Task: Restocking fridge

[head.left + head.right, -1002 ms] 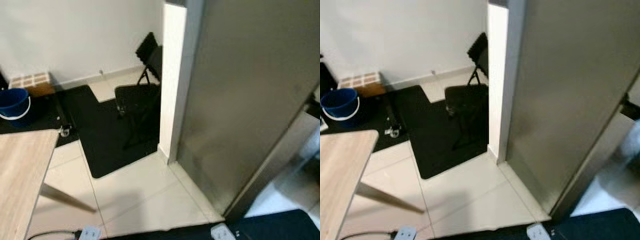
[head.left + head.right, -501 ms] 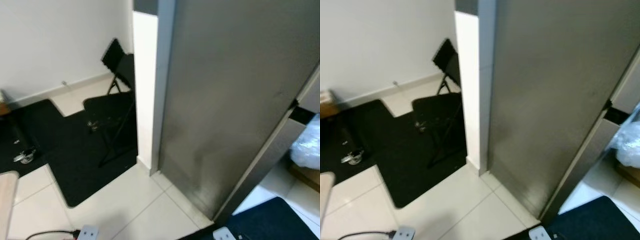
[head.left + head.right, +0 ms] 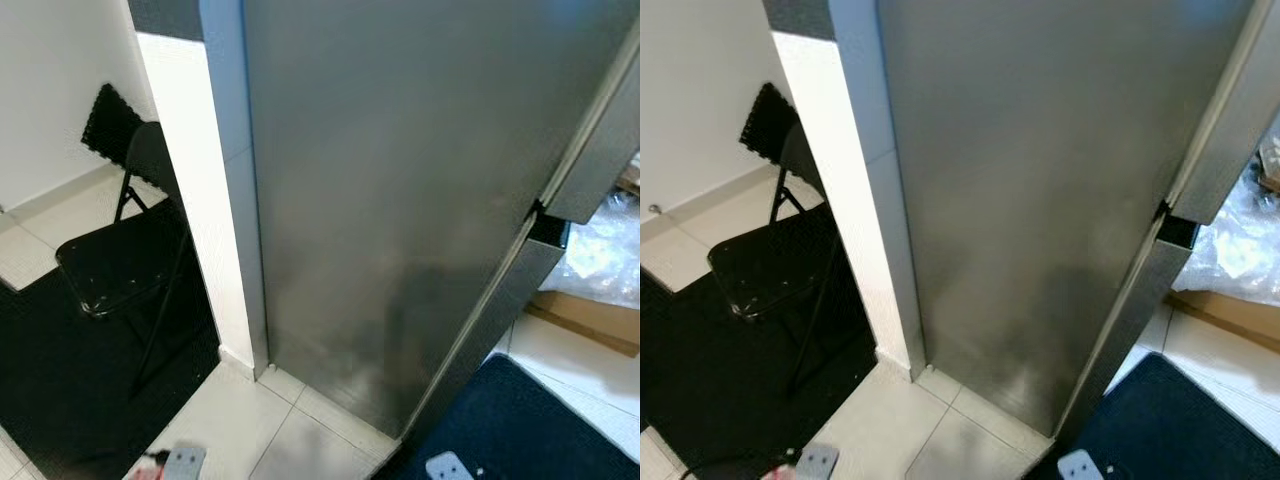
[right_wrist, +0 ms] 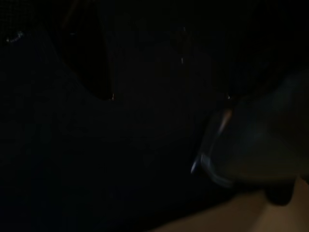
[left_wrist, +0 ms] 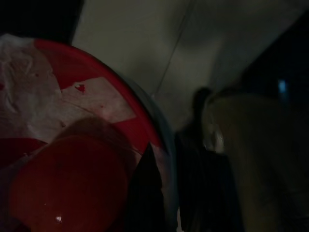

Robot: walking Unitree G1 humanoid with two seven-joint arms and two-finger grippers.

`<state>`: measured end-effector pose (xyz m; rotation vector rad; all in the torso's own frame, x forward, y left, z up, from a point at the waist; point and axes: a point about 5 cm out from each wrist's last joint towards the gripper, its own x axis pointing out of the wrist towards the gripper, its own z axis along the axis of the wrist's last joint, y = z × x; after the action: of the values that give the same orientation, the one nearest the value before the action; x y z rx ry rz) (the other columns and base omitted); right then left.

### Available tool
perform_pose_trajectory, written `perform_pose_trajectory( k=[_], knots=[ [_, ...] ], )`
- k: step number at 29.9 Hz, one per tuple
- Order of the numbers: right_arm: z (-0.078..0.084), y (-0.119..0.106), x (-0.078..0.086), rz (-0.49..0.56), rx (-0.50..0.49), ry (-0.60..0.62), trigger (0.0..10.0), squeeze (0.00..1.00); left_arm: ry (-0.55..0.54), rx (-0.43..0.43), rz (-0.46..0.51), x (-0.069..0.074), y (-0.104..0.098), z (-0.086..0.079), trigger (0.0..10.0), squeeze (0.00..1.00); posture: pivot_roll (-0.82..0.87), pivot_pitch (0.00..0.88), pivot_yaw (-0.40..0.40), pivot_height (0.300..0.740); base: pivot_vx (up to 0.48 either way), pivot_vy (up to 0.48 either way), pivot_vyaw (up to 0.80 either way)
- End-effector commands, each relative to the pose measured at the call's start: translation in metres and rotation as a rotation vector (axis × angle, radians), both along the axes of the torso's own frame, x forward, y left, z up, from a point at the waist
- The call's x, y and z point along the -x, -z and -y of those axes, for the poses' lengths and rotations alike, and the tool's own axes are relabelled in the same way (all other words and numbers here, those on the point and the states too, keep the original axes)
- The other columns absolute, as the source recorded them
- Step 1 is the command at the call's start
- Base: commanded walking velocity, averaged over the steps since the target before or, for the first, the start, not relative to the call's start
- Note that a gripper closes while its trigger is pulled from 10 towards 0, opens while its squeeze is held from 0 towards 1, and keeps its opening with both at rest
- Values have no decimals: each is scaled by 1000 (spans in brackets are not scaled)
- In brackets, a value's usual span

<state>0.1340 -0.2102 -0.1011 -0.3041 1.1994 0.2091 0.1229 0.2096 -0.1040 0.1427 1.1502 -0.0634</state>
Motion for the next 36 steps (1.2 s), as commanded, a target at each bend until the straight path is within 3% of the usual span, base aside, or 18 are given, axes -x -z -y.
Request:
perform_pose_trajectory(
  k=[1,17,36],
  knots=[
    [4,1,5,-10,6,17,10000,0,11,6,-57,13,5,3,10000,0,-19,0,19,740,281,0,0],
    [7,0,4,-9,5,18,10000,0,-7,4,-43,11,4,3,10000,0,-22,0,19,740,206,0,0],
    [12,1,9,-24,33,58,10000,0,14,8,-42,10,4,4,10000,0,-23,0,22,740,0,0,-774]
  ],
)
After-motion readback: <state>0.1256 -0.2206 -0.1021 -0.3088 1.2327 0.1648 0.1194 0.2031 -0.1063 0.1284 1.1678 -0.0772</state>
